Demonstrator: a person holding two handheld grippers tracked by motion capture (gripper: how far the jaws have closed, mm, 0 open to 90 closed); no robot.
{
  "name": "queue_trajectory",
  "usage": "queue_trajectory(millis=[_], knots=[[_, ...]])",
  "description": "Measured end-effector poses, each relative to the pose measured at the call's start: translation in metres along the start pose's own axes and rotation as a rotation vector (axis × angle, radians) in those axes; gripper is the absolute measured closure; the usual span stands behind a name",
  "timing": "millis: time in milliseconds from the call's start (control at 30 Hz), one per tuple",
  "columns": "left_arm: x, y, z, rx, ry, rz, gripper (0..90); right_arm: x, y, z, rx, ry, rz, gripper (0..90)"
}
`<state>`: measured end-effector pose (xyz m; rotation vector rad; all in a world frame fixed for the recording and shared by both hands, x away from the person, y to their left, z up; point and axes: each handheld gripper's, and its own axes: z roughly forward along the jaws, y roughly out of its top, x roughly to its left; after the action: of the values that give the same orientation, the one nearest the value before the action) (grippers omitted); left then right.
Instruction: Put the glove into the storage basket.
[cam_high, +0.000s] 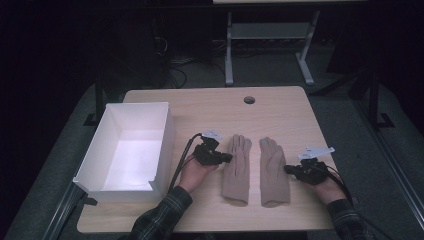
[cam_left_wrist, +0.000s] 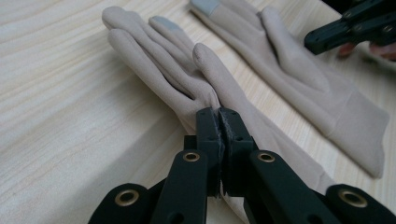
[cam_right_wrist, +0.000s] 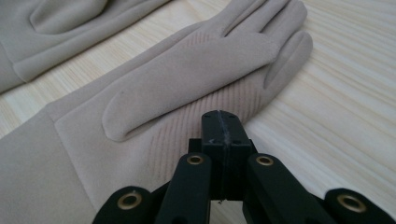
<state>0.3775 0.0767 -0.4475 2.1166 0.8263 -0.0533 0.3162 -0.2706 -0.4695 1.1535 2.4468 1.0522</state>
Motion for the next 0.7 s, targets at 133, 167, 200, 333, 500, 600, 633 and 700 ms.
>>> queue_trajectory(millis=[133,167,200,333,500,600,633,700], knots=[[-0.001,0.002,0.0,-0.012,-0.014,-0.006,87.5,0.003,0.004,0.004,-0.002,0.018,-0.007,89.8],[-0.002,0.002,0.0,-0.012,-0.016,-0.006,87.5,0.005,0.005,0.005,0.0,0.02,-0.011,89.7],[-0.002,0.002,0.0,-0.011,-0.018,-0.005,87.5,0.007,0.007,0.007,0.002,0.024,-0.012,89.7],[-0.002,0.002,-0.002,-0.019,-0.016,-0.002,87.4,0.012,0.01,0.011,0.004,0.038,-0.033,89.7],[0.003,0.008,-0.003,-0.034,-0.006,-0.011,87.4,0.016,0.018,0.019,0.004,0.059,-0.036,89.8],[0.007,0.01,-0.003,-0.04,0.0,-0.014,87.4,0.017,0.021,0.024,-0.007,0.076,-0.037,89.8],[0.007,0.01,-0.004,-0.045,-0.001,-0.019,87.4,0.017,0.022,0.025,-0.005,0.08,-0.035,89.7],[0.008,0.01,-0.005,-0.049,-0.005,-0.024,87.4,0.019,0.023,0.026,-0.005,0.08,-0.04,89.7]])
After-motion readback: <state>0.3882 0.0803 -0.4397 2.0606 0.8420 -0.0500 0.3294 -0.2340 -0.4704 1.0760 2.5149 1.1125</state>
